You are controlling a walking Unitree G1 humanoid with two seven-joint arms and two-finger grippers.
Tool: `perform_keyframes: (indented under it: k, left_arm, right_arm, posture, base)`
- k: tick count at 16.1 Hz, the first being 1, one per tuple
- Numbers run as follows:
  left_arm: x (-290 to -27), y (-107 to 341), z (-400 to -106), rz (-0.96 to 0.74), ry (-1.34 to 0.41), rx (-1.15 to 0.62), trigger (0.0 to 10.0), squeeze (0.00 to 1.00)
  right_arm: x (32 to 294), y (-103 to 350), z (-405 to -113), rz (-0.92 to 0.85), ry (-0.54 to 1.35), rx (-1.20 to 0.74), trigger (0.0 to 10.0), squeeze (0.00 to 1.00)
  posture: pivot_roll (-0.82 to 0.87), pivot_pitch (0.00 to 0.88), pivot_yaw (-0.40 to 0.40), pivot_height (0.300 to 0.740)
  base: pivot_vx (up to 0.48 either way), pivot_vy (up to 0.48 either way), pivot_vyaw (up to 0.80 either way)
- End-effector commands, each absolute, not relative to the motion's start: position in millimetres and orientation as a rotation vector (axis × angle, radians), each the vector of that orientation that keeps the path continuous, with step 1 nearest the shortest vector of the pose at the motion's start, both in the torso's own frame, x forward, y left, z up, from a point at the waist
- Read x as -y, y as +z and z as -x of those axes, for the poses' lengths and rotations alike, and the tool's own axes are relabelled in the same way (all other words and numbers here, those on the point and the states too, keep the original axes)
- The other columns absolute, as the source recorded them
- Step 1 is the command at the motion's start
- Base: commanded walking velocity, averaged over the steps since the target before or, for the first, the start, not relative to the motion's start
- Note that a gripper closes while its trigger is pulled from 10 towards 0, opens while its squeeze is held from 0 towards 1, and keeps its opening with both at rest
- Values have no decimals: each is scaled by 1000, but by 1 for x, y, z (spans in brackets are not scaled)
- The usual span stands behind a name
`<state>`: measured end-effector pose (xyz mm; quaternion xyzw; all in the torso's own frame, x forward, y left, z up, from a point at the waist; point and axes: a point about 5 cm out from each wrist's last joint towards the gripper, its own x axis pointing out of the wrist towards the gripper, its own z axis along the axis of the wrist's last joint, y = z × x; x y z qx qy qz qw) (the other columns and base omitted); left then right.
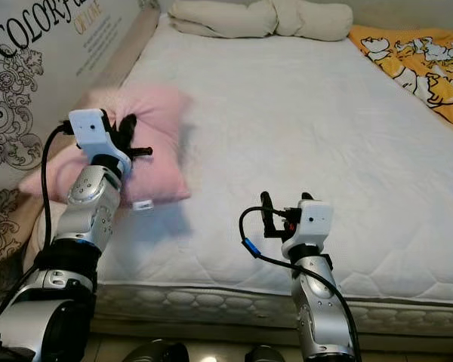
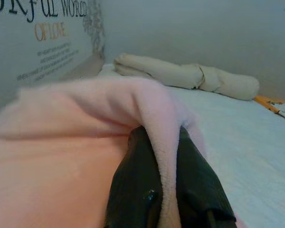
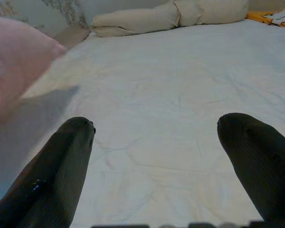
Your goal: Clean up the room
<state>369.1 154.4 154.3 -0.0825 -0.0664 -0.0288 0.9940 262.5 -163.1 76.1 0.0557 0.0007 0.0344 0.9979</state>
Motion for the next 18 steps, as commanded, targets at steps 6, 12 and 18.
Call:
perform_keyframes:
  k: [6,12,18]
  left_arm:
    - [-162,129,-357,81,-34,104,0,0]
    - [-164,115,-370,52,19,-19,0,0]
    - [-160,192,-408,105,16,111,0,0]
  right_arm:
    - [169,79,-265,-91,51,21,10000,180]
    - [170,76,-256,-79,69,2,10000,184]
    - [170,72,-235,-84,43,2,10000,192]
  posture:
    - [-93,0,18,736]
    - [-127,0,-4,736]
    - [-186,1,37,736]
  base:
    - [0,0,0]
    - [0,0,0]
    - [0,0,0]
